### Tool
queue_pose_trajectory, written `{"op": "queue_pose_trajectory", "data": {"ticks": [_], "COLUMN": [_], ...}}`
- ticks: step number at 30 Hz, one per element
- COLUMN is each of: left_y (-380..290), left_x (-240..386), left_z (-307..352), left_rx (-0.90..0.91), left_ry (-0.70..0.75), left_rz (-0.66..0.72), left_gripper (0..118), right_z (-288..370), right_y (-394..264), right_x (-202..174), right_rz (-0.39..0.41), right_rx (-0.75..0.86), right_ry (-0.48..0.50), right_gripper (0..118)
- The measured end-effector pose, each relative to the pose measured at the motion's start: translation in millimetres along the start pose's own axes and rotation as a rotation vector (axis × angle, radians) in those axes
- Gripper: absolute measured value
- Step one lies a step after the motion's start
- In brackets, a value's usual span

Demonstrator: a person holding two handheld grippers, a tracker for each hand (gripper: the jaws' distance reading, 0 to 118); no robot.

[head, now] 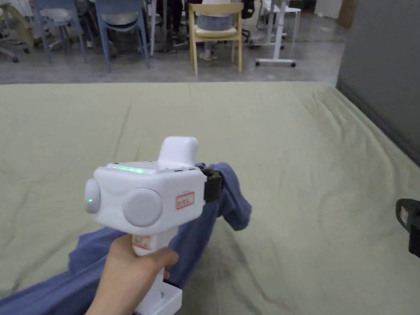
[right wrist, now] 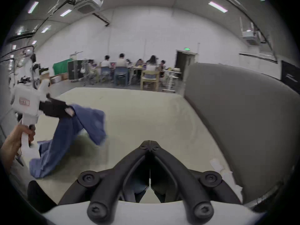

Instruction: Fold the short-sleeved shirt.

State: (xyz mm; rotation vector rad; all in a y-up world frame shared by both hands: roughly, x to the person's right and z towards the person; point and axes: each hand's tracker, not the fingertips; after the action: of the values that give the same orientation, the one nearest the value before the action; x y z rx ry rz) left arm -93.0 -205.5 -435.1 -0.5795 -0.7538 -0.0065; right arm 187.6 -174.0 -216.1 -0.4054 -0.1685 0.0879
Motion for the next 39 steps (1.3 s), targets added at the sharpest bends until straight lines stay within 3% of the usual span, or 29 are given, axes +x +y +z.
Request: {"op": "queue_pose_trajectory", "data": {"ticks": [5,9,15,16,17,18,21,23,26,27,28,29,30,31,33,35,39], "left_y": [-40.7,-96.3,-149.5,-152.2,-153.7,-153.3,-148.0,-139.4,-126.9,-127.3,-131.2,-138.2,-141.5,-143.8,-151.4,-158.2,-156.9], "left_x": [112.7,162.2,135.1,126.8,114.1,98.7,53.5,21.3,-9.7,-18.5,-23.8,-23.8,-29.4,-35.0,-54.1,-68.3,-111.1], "left_z": [-70.3,-106.3,-134.7,-138.5,-142.1,-144.1,-117.2,-74.0,13.5,49.9,77.2,111.2,132.4,145.7,165.3,171.4,152.2], "left_rx": [-0.174,-0.360,-0.497,-0.516,-0.542,-0.556,-0.535,-0.396,-0.169,-0.086,-0.015,0.074,0.093,0.115,0.019,0.001,-0.046], "left_ry": [-0.250,-0.261,-0.191,-0.186,-0.179,-0.163,-0.203,-0.195,0.002,0.092,0.145,0.232,0.353,0.483,0.477,0.577,0.602], "left_rz": [-0.197,-0.383,-0.257,-0.203,-0.093,-0.001,0.314,0.441,0.378,0.338,0.312,0.291,0.282,0.286,0.297,0.310,0.370], "left_gripper": [5,5,6,23,57,84,87,87,87,86,78,53,5,0,0,0,0], "right_z": [21.4,13.0,-12.6,-17.8,-22.5,-25.3,-32.5,-36.2,-44.7,-47.7,-49.8,-52.7,-55.7,-58.2,-65.1,-71.2,-80.0], "right_y": [-12.8,-23.7,-39.1,-39.9,-40.5,-40.3,-37.1,-34.7,-32.8,-33.8,-34.3,-36.1,-38.4,-40.2,-44.7,-46.6,-45.8], "right_x": [51.6,66.4,55.5,52.5,47.4,43.3,30.8,21.0,2.9,-3.9,-10.1,-17.7,-24.6,-30.0,-44.1,-53.4,-66.8], "right_rz": [-0.068,-0.096,-0.121,-0.120,-0.119,-0.119,-0.119,-0.110,-0.102,-0.102,-0.102,-0.105,-0.105,-0.103,-0.096,-0.090,-0.073], "right_rx": [-0.005,-0.029,-0.077,-0.084,-0.090,-0.092,-0.091,-0.087,-0.089,-0.091,-0.093,-0.098,-0.103,-0.108,-0.126,-0.144,-0.160], "right_ry": [-0.115,-0.126,-0.065,-0.055,-0.039,-0.025,0.014,0.040,0.086,0.103,0.114,0.129,0.147,0.157,0.180,0.200,0.223], "right_gripper": [3,3,3,3,3,3,3,3,3,3,3,3,3,3,3,3,3]}}
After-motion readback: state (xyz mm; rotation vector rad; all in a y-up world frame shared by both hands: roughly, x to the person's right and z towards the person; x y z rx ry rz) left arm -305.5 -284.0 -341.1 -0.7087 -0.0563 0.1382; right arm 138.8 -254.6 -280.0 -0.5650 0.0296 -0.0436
